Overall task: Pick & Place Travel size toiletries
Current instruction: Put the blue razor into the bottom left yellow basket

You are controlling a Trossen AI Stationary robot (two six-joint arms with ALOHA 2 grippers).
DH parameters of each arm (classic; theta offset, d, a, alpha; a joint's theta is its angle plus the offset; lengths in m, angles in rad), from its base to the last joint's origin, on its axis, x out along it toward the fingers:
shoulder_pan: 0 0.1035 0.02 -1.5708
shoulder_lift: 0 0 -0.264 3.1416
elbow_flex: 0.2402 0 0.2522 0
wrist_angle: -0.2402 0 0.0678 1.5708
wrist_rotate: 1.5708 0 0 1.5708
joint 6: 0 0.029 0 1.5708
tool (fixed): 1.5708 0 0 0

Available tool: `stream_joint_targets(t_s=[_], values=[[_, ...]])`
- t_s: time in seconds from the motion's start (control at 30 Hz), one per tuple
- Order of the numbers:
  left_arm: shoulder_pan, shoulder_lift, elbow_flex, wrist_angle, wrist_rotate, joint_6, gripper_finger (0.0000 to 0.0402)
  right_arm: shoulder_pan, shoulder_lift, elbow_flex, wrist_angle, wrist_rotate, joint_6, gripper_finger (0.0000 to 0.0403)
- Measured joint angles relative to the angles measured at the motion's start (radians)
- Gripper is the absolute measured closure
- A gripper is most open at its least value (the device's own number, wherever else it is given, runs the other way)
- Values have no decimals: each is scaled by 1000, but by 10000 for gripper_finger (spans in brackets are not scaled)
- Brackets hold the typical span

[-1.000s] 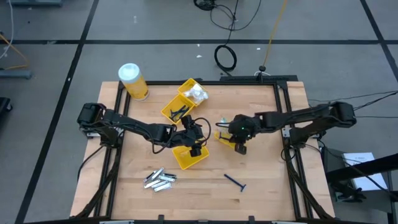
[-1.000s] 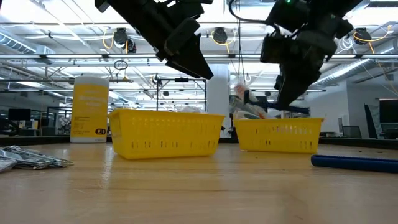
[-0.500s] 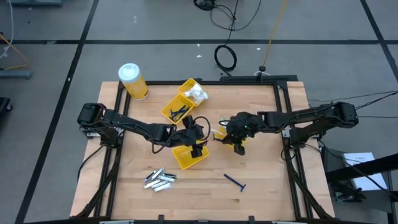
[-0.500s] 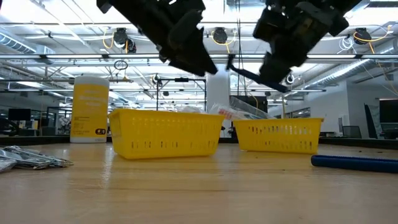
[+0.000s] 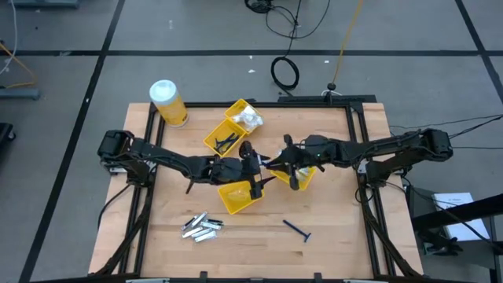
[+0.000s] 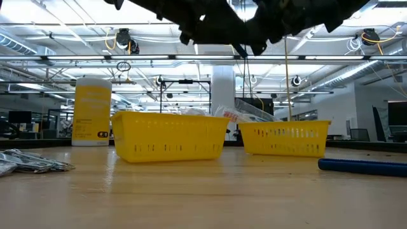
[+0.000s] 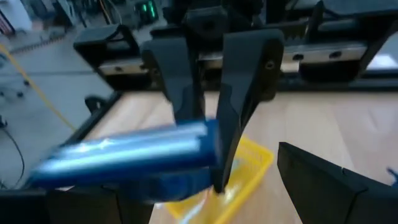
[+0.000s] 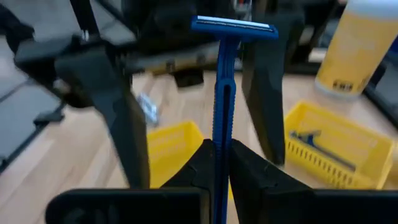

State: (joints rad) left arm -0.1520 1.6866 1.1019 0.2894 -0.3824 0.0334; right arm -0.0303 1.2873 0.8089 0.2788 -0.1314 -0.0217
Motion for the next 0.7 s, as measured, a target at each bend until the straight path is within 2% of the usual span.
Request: stream_joint_targets(t_s=[0.3,0.53,0.7], values=[[2,0,0,102,-4,41,94,0,0,0,206,0,-42,385],[2,0,0,209,-31,110,94,26,-8,1,301,6,-106,385],[2,-11,0,233,-76,156,94,46,-44,-23,325,84,-149,385]])
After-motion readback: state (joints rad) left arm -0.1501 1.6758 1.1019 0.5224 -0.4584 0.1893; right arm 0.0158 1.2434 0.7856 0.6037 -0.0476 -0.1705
